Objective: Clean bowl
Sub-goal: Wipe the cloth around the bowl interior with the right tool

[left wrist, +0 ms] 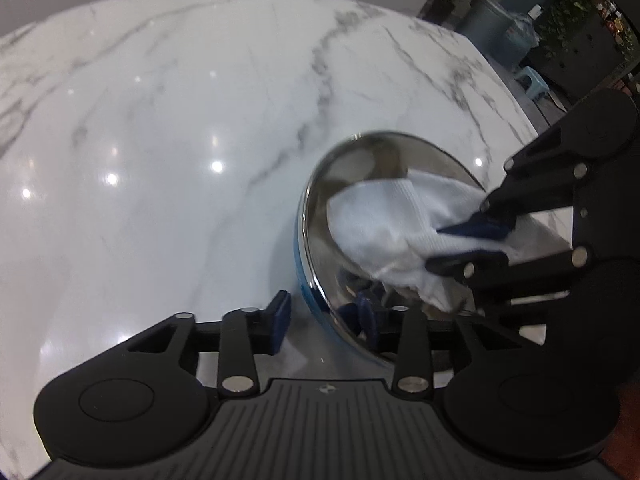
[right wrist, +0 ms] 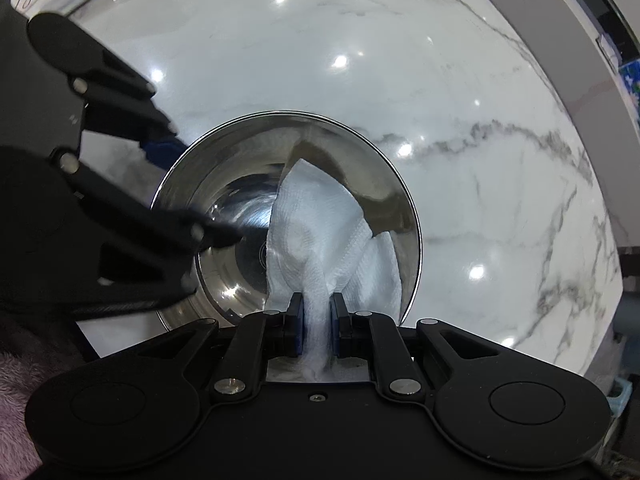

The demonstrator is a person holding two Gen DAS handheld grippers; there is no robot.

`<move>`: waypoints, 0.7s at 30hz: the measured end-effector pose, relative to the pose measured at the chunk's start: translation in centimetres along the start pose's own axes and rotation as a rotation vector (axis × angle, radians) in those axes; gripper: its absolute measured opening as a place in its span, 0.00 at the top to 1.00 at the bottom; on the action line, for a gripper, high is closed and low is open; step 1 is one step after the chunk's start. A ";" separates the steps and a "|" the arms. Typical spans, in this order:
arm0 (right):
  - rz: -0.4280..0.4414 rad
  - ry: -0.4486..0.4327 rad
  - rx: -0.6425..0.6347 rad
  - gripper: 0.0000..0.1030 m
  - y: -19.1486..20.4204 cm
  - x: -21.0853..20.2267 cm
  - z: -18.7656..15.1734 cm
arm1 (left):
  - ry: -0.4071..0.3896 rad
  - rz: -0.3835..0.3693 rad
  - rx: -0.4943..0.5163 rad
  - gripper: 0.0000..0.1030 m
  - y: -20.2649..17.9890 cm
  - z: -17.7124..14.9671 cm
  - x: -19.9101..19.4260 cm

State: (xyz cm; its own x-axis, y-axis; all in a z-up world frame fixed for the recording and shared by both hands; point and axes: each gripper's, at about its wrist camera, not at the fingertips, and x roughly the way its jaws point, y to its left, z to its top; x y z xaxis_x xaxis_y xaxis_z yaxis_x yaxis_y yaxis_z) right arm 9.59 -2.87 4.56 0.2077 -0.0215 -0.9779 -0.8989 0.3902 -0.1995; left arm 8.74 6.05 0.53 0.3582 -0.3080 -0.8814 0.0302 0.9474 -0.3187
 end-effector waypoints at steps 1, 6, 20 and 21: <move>0.003 -0.001 0.000 0.89 0.0 0.0 -0.1 | 0.008 -0.003 -0.002 0.60 0.0 0.0 0.0; 0.017 -0.002 0.003 0.89 0.0 -0.1 -0.6 | 0.005 -0.006 0.002 0.68 0.0 -0.1 -0.3; 0.345 -0.033 0.212 0.89 -1.5 -0.1 -0.9 | -0.106 0.056 -0.003 0.90 -0.3 0.7 -0.7; 0.346 -0.028 0.211 0.89 -1.5 0.1 -0.9 | -0.110 0.061 0.003 0.90 -0.4 0.7 -0.7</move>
State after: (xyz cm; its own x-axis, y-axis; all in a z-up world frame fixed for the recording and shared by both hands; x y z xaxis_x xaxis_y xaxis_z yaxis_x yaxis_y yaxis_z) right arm 10.59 -4.26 4.75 -0.0797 0.1681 -0.9825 -0.8194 0.5503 0.1606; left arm 9.13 5.98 1.46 0.4598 -0.2383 -0.8555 0.0075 0.9643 -0.2646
